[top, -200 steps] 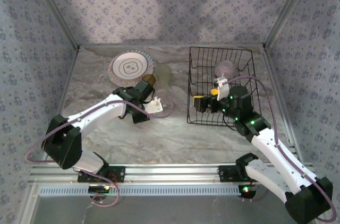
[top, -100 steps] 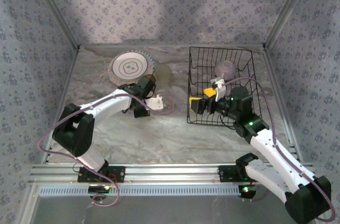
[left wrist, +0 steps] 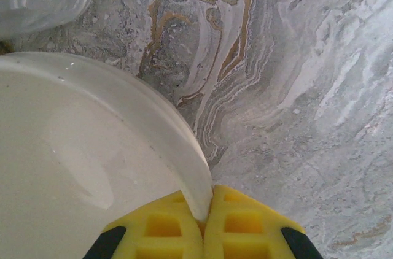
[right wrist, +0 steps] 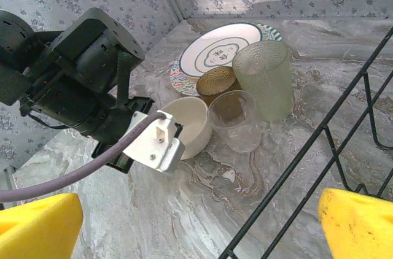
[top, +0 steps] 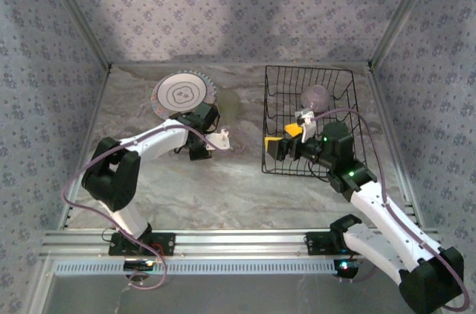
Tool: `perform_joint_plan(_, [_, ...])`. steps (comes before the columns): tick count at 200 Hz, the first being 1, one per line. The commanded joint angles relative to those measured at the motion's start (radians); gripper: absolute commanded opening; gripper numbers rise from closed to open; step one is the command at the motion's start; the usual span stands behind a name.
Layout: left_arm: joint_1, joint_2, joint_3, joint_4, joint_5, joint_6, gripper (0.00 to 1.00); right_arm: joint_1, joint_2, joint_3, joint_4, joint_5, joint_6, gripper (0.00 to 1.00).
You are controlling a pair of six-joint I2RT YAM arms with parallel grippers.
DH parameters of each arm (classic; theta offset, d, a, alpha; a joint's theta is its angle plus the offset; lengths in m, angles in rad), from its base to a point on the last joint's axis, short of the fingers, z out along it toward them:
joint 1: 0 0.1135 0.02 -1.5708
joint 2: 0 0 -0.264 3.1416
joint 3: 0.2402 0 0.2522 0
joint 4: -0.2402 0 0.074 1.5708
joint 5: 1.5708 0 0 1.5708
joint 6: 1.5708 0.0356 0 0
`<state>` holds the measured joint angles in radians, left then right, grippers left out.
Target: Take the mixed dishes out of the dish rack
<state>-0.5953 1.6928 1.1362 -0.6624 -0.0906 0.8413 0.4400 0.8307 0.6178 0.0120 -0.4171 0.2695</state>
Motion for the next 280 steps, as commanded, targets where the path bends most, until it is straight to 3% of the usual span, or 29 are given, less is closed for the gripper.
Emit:
perform_joint_plan(1, [0.008, 0.0, 0.039, -0.01, 0.013, 0.006, 0.0, -0.002, -0.011, -0.005, 0.022, -0.011, 0.008, 1.0])
perform_joint_plan(65, [0.009, 0.027, 0.063, -0.01, 0.018, -0.008, 0.01, -0.002, -0.015, -0.004, 0.021, 0.006, 0.009, 1.0])
perform_joint_plan(108, [0.009, 0.025, 0.063, -0.037, 0.018, -0.016, 0.11, -0.002, -0.019, -0.003, 0.017, 0.011, 0.009, 1.0])
perform_joint_plan(185, [0.007, -0.001, 0.036, -0.022, 0.002, -0.038, 0.43, -0.002, -0.021, -0.003, 0.012, 0.02, 0.011, 1.0])
perform_joint_plan(196, [0.006, -0.009, 0.03, -0.021, -0.001, -0.042, 0.58, -0.002, -0.021, -0.003, 0.012, 0.02, 0.011, 1.0])
perform_joint_plan(202, [0.006, -0.014, 0.026, -0.022, -0.003, -0.044, 0.77, -0.001, -0.022, -0.003, 0.013, 0.02, 0.011, 1.0])
perform_joint_plan(205, [0.006, -0.016, 0.024, 0.003, -0.003, -0.046, 0.93, -0.002, -0.022, -0.003, 0.013, 0.02, 0.011, 1.0])
perform_joint_plan(208, [0.006, -0.018, 0.022, 0.008, -0.004, -0.046, 0.98, -0.002, -0.022, -0.003, 0.012, 0.02, 0.011, 1.0])
perform_joint_plan(280, [-0.007, -0.086, 0.014, -0.007, -0.021, -0.064, 0.99, -0.003, -0.024, -0.001, 0.008, 0.026, 0.013, 1.0])
